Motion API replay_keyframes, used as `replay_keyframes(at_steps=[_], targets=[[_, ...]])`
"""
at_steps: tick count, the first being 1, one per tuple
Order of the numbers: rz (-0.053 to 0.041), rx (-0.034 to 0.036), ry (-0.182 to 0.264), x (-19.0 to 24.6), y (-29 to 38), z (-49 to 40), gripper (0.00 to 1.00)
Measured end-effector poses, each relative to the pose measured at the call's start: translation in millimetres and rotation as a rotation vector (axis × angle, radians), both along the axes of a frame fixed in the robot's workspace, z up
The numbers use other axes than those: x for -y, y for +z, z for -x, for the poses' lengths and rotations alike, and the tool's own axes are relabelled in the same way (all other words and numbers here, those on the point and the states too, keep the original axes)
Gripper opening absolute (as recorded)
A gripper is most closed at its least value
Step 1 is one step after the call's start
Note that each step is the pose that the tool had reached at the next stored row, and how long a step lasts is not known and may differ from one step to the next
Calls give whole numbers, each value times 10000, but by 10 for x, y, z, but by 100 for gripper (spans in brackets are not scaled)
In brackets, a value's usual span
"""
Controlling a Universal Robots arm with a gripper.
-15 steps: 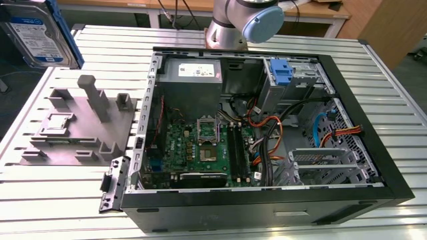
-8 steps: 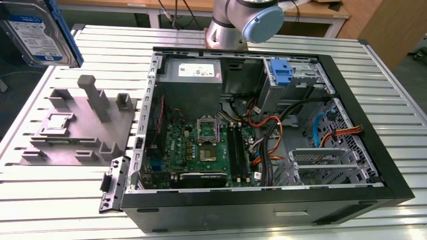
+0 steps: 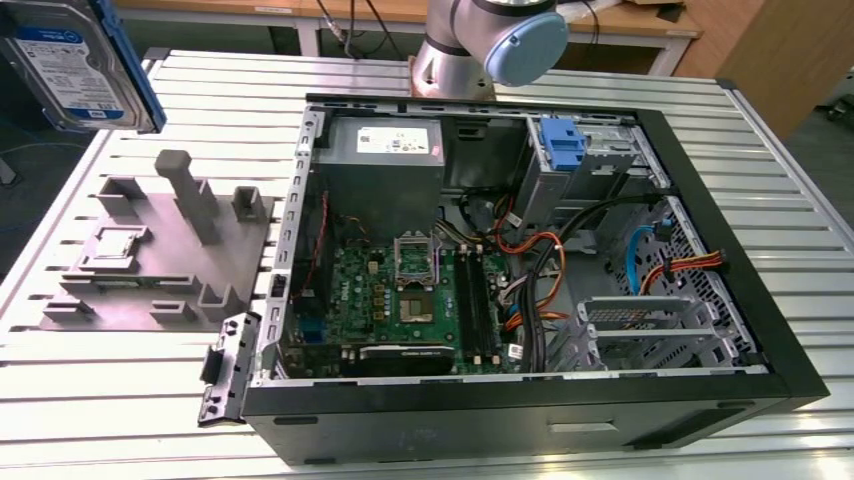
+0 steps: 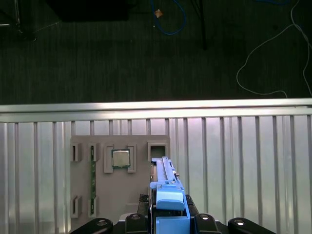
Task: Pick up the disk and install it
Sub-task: 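Pick up the disk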
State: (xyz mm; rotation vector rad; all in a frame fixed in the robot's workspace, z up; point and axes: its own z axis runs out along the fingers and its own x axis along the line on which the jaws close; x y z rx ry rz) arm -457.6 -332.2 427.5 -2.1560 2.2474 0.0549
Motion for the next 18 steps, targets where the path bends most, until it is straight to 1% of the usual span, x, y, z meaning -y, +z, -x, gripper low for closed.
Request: replay_keyframes(at_steps=[9,18], targets=[[0,0,0,-3,50,0,37],[0,0,0,-4,128,0,37]])
